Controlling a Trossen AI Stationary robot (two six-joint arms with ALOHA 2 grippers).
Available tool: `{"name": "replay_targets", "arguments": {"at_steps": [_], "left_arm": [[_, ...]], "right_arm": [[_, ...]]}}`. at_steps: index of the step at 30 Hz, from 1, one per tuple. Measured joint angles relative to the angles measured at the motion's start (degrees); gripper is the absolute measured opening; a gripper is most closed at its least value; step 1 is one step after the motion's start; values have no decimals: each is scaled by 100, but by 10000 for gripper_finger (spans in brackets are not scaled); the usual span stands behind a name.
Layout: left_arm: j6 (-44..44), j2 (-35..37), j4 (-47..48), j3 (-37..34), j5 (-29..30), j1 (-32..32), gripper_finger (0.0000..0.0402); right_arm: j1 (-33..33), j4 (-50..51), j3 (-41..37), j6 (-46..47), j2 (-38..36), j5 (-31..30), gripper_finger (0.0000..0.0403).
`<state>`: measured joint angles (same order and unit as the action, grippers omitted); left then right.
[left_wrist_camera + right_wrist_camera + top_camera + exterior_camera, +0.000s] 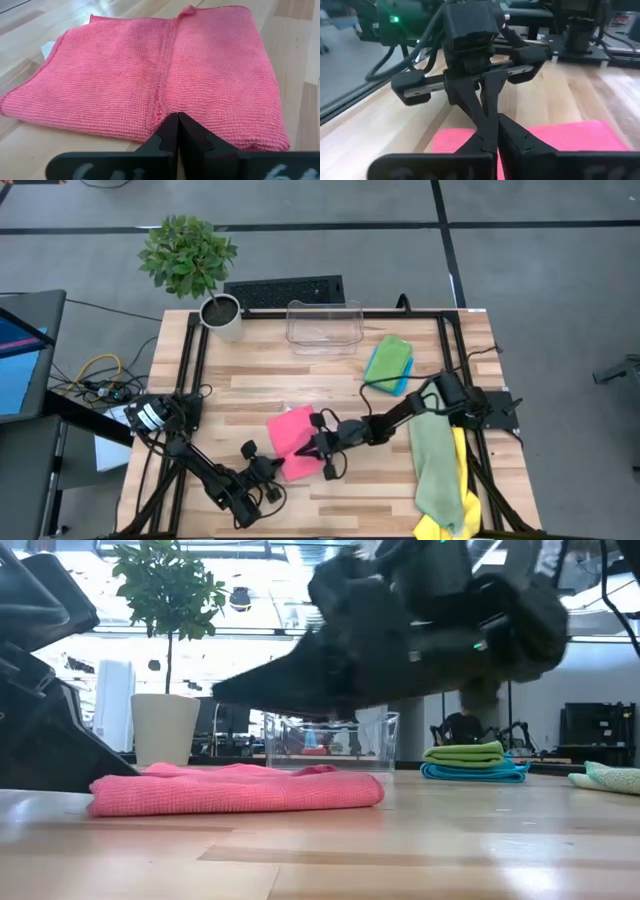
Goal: Fold microfiber towels
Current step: Fold pink microfiber towel
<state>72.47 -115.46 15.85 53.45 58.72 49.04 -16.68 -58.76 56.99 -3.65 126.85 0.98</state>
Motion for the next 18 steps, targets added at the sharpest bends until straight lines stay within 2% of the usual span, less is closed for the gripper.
{"name": "replay_targets", "arguments": {"at_steps": [8, 15, 18], "left_arm": [[-65, 92, 61, -2, -140, 49, 0], [-533, 703, 360, 0, -237, 128, 0], [-553, 967, 532, 0, 105, 145, 0]], "right_arm": [[146, -173, 226, 554, 866, 116, 18], [145, -231, 188, 700, 879, 80, 30], [145, -230, 195, 726, 872, 76, 23]]}}
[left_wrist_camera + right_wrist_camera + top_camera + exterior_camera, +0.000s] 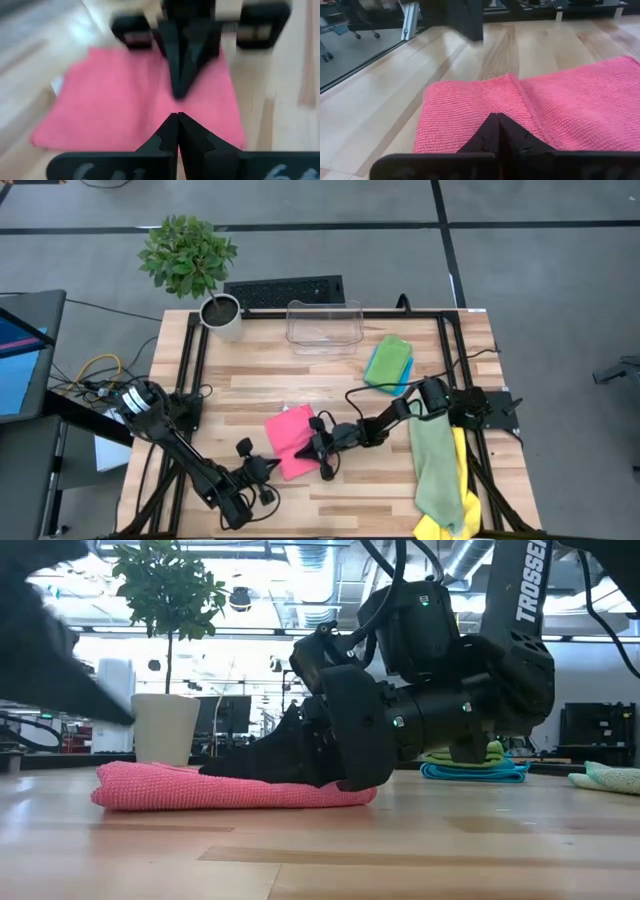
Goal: Fold microfiber towels
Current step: Fold pink microfiber towel
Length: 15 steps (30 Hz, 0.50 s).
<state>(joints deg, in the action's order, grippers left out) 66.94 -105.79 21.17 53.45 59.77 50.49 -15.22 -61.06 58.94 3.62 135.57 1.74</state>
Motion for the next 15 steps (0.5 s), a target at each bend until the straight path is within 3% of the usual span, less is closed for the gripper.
{"name": "replay_targets", "arguments": {"at_steps": [3, 5, 10, 15], "left_arm": [[118, 6, -254, 0, 705, 3, 0], [-2, -170, -661, 7, 878, -54, 0], [-298, -849, -1359, 0, 610, -254, 0], [122, -1220, -1196, 17, 108, -371, 0]], "right_arm": [[-28, -6, 0, 6, 0, -4, 17], [-43, -34, -2, 15, 0, -20, 17], [-37, -184, -13, 64, 11, -17, 30], [-39, -133, -125, 199, -224, 1, 34]]}}
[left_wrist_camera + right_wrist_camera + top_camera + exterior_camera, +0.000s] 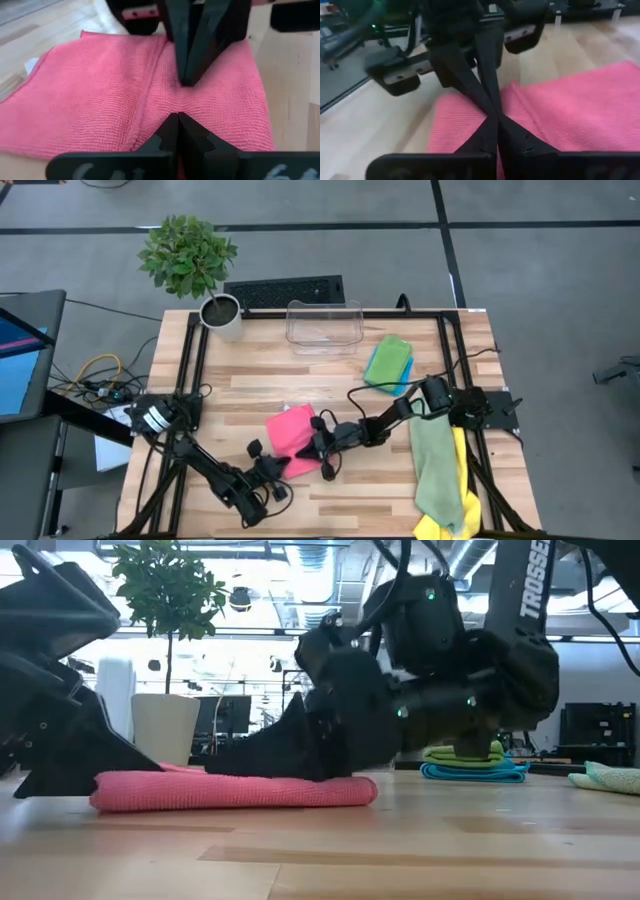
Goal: Fold microfiber towels
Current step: Fold pink microfiber towel
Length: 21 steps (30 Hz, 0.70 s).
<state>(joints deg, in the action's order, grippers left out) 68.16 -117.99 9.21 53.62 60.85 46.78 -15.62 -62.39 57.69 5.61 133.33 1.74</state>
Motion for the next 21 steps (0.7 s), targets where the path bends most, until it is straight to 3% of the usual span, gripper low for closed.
{"name": "replay_targets", "arguments": {"at_steps": [5, 11, 17, 19, 21], "left_arm": [[304, 102, 747, -6, -102, 52, 0], [351, 660, 1414, -30, -444, 200, 0], [255, 1487, 1867, -19, 551, 291, 0], [685, 1643, 2282, -39, 862, 263, 0], [1547, 1723, 2792, -220, 808, 145, 0]], "right_arm": [[138, 271, -304, -202, -759, -131, 35], [780, 1844, -406, -223, -1501, -341, 75], [1177, 2120, -299, -245, -1591, -339, 161], [1255, 2179, -117, -247, -1460, -359, 189], [1316, 2472, 74, -247, -1297, -416, 211]]}}
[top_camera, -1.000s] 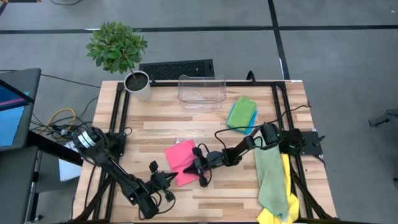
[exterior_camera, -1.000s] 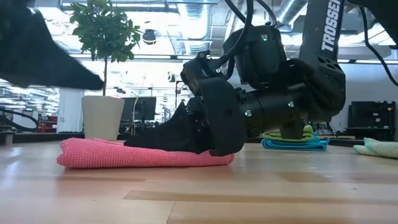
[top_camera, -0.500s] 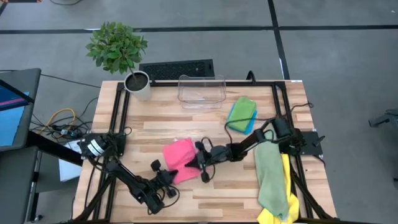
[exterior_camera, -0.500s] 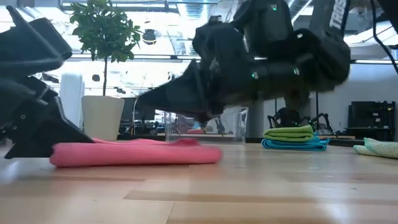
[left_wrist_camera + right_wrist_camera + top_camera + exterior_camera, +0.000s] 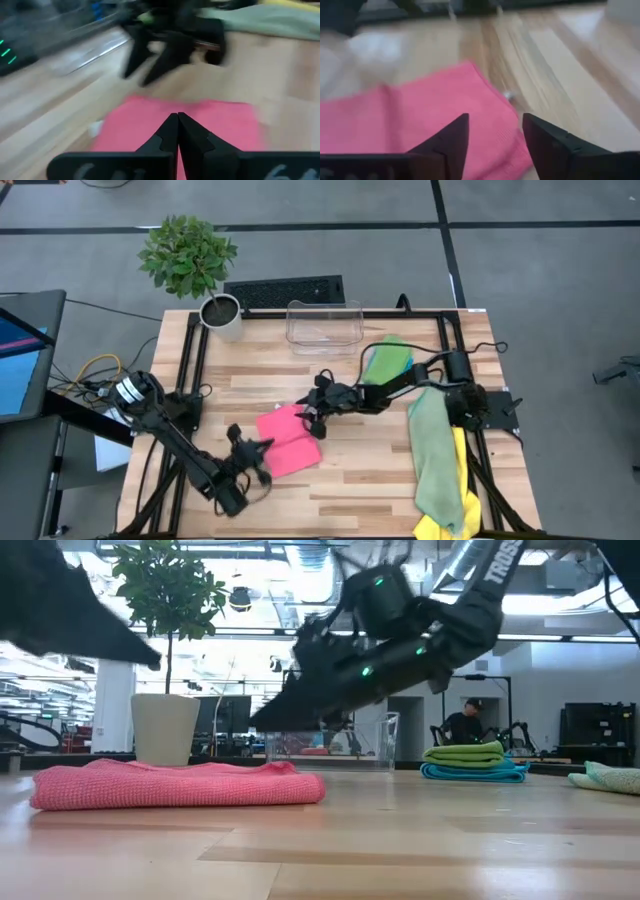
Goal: Fold microfiber towels
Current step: Fold pink microfiber towel
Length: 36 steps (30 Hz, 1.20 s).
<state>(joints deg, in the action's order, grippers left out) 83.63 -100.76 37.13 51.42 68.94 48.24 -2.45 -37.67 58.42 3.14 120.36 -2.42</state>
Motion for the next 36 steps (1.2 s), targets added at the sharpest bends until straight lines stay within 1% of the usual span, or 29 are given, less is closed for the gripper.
{"name": "replay_targets", "arguments": {"at_steps": [1, 3, 7, 9, 11, 13, 15, 18, 21, 22, 24, 27, 33, 36], "left_arm": [[496, -2, 160, -149, -96, -50, 0], [1380, -13, 183, -499, -119, -91, 0], [3069, -11, 162, -1268, -147, -72, 0], [3646, -9, 98, -1540, -158, -19, 4], [3857, -9, -44, -1728, -248, 14, 17], [3863, -9, -255, -1815, -267, 8, 40], [3682, -8, -427, -1823, -336, -10, 69], [3071, -7, -878, -1823, -780, -106, 118], [2477, -5, -1263, -1817, -1051, -305, 161], [2379, -5, -1292, -1817, -1224, -409, 173], [2282, 15, -1289, -1804, -1365, -622, 190], [1971, 19, -1418, -1801, -1411, -848, 201], [1194, 19, -1792, -1814, -1519, -1005, 204], [1107, 15, -1804, -1812, -1525, -1059, 204]], "right_arm": [[30, 175, 80, 0, 69, -31, 219], [94, 376, 261, 0, 204, -54, 230], [194, 575, 399, 62, 279, -67, 234], [231, 607, 419, 98, 279, -67, 234], [270, 607, 419, 135, 279, -62, 234], [299, 595, 419, 139, 278, -52, 234], [304, 597, 419, 140, 279, -54, 234], [299, 619, 419, 140, 278, -52, 235], [304, 600, 419, 147, 277, -52, 235], [309, 607, 419, 174, 277, -53, 235], [312, 671, 419, 275, 277, -55, 235], [312, 696, 431, 293, 404, -55, 235], [308, 618, 490, 509, 663, -76, 234], [308, 595, 502, 610, 736, -153, 217]]}}
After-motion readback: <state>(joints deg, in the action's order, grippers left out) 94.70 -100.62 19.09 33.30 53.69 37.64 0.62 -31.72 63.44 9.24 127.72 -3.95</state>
